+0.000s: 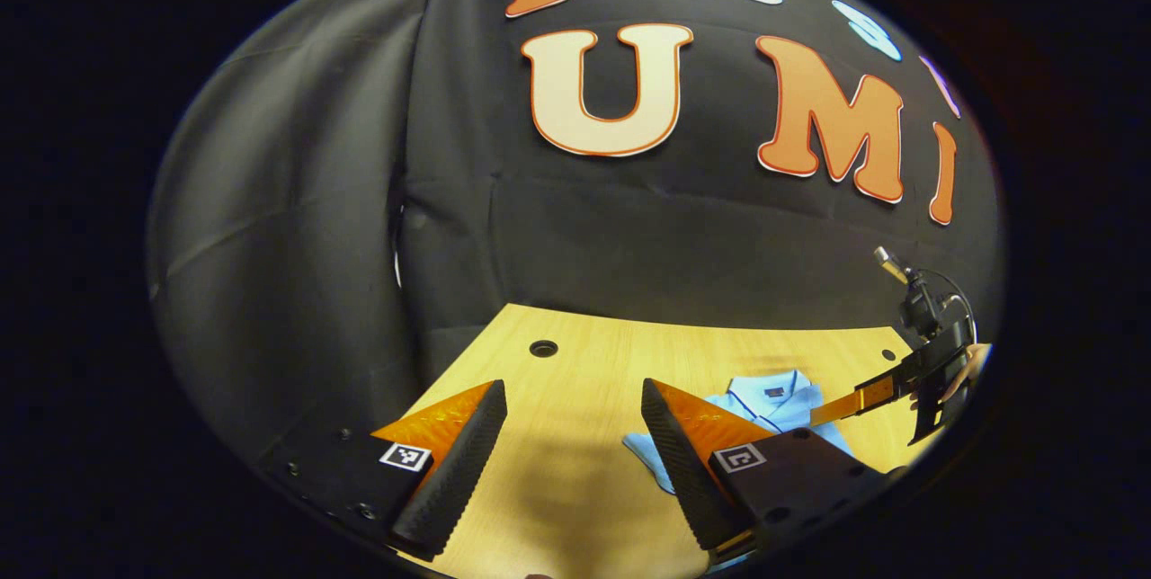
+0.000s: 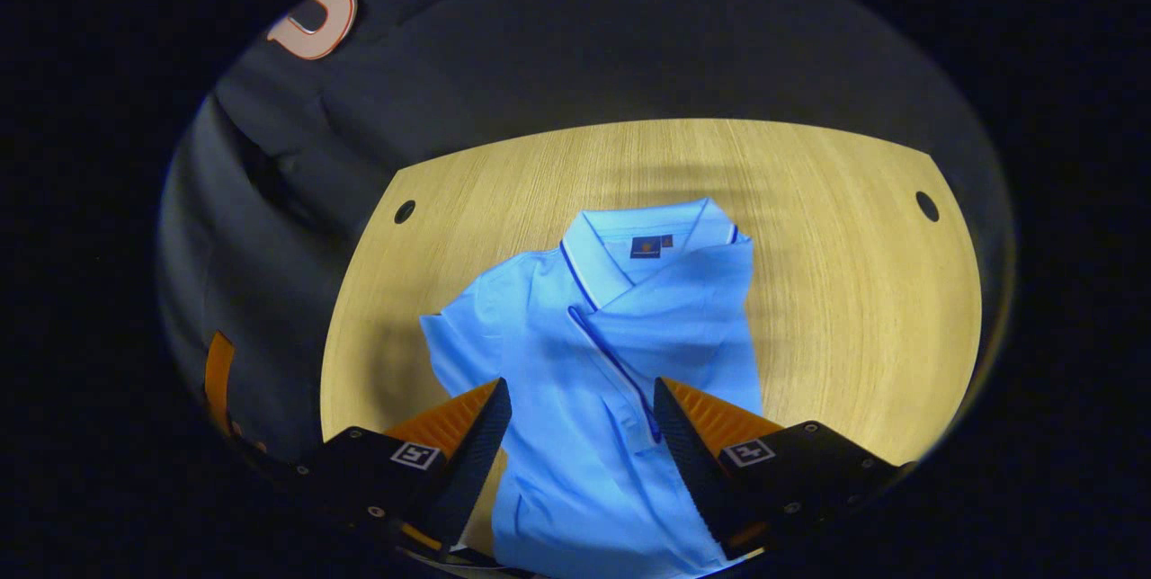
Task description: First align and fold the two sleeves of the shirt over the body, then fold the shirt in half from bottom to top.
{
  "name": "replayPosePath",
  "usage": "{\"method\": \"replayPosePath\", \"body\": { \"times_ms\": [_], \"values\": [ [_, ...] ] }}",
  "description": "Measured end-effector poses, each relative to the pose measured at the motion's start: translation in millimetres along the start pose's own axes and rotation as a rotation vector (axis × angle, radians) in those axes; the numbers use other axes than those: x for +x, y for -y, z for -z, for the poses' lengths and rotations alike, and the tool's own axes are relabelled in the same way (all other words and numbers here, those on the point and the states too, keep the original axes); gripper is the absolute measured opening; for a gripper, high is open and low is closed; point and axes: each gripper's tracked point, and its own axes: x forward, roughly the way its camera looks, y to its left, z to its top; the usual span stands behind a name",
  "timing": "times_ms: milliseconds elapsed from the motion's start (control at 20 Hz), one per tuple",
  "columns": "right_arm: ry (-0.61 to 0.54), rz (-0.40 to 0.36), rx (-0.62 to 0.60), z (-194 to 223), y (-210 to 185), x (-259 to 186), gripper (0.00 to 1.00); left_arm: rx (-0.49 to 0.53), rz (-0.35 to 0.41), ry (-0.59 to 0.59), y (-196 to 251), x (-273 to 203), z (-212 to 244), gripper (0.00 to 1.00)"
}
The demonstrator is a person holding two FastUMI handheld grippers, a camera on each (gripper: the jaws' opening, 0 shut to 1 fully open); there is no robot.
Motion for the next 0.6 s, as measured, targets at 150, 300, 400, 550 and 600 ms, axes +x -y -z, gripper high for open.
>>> {"method": "replayPosePath", "body": {
  "times_ms": [150, 300, 400, 550, 600],
  "values": [
    [0.09, 0.03, 0.014, -15.8, 15.8, -19.6, 0.98, -0.021, 0.039, -0.081, 23.1, 13.2, 16.0, 0.98],
    [0.15, -0.001, 0.05, -25.6, 24.7, -43.4, 0.98, -0.02, 0.05, -0.177, 41.6, 30.2, 38.4, 0.98],
    [0.172, 0.0, 0.058, -26.8, 36.5, -54.3, 0.98, -0.045, 0.066, -0.244, 57.7, 43.4, 57.1, 1.0],
    [0.182, 0.007, 0.073, -22.0, 55.9, -66.7, 0.98, -0.052, 0.081, -0.356, 73.6, 62.7, 89.1, 1.0],
    [0.18, 0.007, 0.084, -18.5, 62.4, -70.1, 0.98, -0.048, 0.081, -0.391, 76.0, 69.2, 97.7, 0.99]
  ]
}}
